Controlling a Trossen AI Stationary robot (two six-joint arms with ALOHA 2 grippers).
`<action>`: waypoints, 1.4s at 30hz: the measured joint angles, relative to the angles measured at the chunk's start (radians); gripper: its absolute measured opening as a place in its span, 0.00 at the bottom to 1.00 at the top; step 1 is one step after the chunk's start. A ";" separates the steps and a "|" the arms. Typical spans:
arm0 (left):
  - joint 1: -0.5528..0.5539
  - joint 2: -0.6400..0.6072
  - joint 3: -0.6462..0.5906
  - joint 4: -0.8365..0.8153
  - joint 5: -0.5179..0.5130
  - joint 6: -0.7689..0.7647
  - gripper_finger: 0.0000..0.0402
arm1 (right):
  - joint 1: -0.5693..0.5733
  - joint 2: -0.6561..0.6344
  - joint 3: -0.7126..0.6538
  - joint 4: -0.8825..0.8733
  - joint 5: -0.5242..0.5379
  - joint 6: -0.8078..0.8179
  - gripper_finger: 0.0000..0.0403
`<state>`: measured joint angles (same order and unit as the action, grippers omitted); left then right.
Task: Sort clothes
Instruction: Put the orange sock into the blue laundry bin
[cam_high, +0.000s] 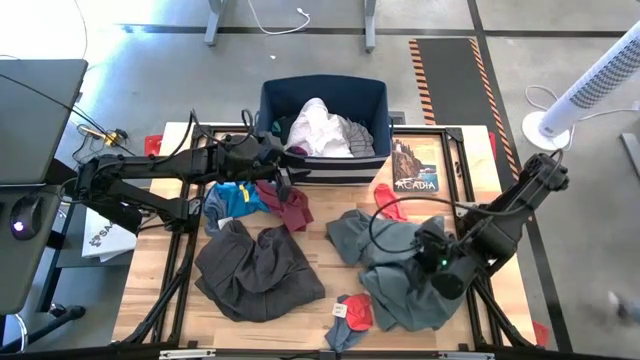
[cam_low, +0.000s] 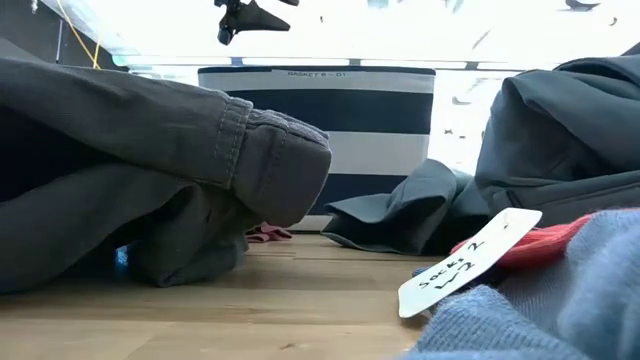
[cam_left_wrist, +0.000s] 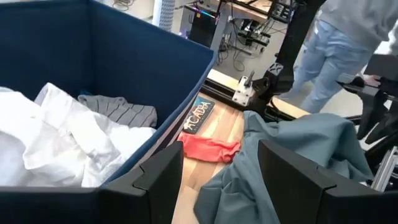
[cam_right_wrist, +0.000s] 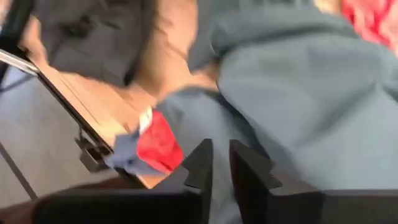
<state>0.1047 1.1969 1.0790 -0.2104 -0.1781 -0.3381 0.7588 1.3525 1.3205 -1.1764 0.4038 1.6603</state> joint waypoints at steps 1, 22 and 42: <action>0.000 0.000 0.000 0.000 0.001 -0.006 0.51 | -0.004 -0.003 0.000 0.005 0.019 -0.017 0.17; -0.001 0.000 0.000 -0.002 0.086 0.030 0.51 | -0.316 -0.082 -0.184 -0.070 0.123 -0.070 0.30; -0.002 0.000 0.000 -0.029 0.056 -0.027 0.51 | -0.643 -0.207 -0.738 0.558 -0.024 -0.197 0.30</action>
<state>0.1032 1.1969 1.0790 -0.2398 -0.1218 -0.3656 0.1156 1.1454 0.5826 -0.6184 0.3798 1.4637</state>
